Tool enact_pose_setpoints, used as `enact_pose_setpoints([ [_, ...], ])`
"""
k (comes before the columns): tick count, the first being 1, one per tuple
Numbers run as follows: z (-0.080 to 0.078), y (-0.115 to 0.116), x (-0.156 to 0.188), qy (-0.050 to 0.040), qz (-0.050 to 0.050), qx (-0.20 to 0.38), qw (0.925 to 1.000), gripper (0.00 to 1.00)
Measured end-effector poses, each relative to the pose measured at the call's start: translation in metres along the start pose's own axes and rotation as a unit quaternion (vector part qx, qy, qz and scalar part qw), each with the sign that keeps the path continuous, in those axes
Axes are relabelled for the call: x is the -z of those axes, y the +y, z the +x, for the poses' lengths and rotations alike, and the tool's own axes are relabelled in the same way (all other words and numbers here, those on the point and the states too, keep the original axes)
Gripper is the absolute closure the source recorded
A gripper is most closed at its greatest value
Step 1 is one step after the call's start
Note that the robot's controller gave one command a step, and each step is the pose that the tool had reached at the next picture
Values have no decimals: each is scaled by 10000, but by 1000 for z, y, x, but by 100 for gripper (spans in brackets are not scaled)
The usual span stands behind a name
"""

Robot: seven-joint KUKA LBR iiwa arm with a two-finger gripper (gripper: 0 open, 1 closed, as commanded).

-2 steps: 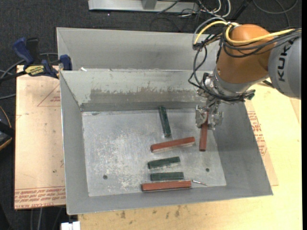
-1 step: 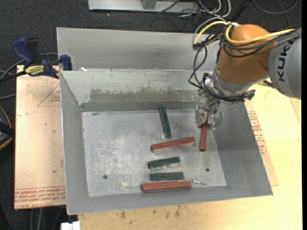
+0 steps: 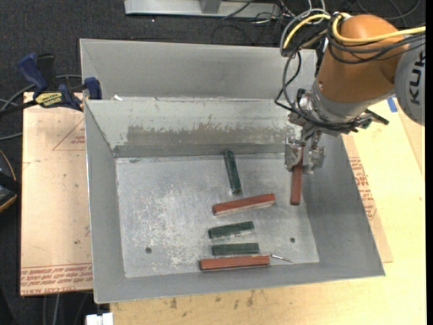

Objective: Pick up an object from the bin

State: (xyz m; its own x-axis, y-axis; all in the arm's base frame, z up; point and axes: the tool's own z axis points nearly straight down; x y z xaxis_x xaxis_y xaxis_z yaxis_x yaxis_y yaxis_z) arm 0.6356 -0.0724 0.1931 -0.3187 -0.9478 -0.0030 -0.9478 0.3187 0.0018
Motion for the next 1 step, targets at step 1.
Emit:
enact_pose_setpoints([
  [1, -5, 8, 26, -7, 46, -100, 9999, 100],
])
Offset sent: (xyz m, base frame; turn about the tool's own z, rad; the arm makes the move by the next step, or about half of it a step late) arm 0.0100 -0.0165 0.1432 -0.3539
